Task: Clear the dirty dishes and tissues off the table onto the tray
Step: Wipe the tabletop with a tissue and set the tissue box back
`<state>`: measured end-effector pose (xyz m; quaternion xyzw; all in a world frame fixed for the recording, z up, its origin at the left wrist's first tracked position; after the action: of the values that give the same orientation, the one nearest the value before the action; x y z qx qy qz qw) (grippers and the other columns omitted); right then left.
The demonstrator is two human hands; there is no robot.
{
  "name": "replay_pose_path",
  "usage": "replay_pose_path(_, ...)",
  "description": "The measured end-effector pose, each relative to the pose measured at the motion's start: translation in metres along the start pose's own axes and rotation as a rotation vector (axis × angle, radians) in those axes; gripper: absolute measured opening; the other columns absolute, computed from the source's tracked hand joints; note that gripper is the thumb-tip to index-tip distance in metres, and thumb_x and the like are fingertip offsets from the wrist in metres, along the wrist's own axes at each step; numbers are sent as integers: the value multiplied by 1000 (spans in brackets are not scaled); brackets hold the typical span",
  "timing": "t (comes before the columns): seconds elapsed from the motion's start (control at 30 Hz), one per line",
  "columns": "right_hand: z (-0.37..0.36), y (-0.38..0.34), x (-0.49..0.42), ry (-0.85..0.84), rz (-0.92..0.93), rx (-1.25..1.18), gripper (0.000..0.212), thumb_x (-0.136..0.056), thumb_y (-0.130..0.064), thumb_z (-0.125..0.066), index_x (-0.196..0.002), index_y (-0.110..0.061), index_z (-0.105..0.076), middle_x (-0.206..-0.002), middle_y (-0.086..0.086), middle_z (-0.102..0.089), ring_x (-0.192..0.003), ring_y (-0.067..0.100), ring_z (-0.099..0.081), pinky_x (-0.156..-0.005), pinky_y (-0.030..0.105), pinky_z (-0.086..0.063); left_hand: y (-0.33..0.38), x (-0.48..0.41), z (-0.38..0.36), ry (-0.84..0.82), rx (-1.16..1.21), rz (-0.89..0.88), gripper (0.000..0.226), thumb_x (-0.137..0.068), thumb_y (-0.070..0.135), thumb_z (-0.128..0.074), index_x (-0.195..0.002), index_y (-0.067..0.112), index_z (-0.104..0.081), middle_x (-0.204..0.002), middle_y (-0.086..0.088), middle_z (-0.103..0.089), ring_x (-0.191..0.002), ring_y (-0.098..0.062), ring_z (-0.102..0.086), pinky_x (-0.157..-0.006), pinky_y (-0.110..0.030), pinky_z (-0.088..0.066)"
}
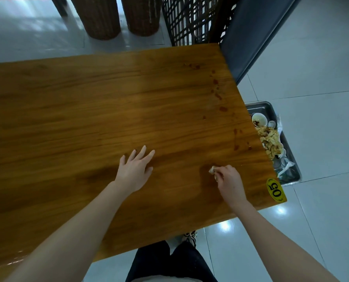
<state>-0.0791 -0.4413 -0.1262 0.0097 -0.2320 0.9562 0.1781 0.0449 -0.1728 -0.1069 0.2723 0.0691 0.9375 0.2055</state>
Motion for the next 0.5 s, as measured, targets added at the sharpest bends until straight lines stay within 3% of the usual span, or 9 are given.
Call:
replay_pose_path(0.13, 22, 38, 1, 89, -157, -61, 15, -89, -3, -58, -100, -2, -70, -80, 3, -55, -75, 20, -51, -65, 29, -41, 19, 7, -6, -10, -5, 1, 57, -102, 39, -35, -152, 36, -8, -161, 2, -1, -148, -26, -3, -117, -51, -6)
replay_pose_path(0.3, 22, 42, 3, 146, -289, -100, 14, -92, -5, -55, -92, 0, -68, -78, 5, -54, -75, 22, -51, -64, 34, -44, 38, 12, -18, -18, -14, -18, 57, -102, 39, -36, -152, 37, -9, -161, 2, -2, -148, -26, -4, -117, -51, -6)
replay_pose_path(0.5, -7, -9, 20, 19, -68, -98, 18, -93, -7, -56, -105, -8, -69, -84, -3, -55, -78, 12, -49, -68, 20, -37, 50, 9, -33, -11, -14, -30, 57, -101, 40, -37, -152, 38, -11, -161, 3, -2, -148, -26, -3, -116, -52, -6)
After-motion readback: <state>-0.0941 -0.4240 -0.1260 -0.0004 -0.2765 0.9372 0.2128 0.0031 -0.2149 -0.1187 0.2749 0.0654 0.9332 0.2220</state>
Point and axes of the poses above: each hand's wrist, its own x-axis away from the middle knuckle, its own z-axis out of the back of the hand, y = z × x, the point moved 3 cm from there along -x, towards the middle knuckle
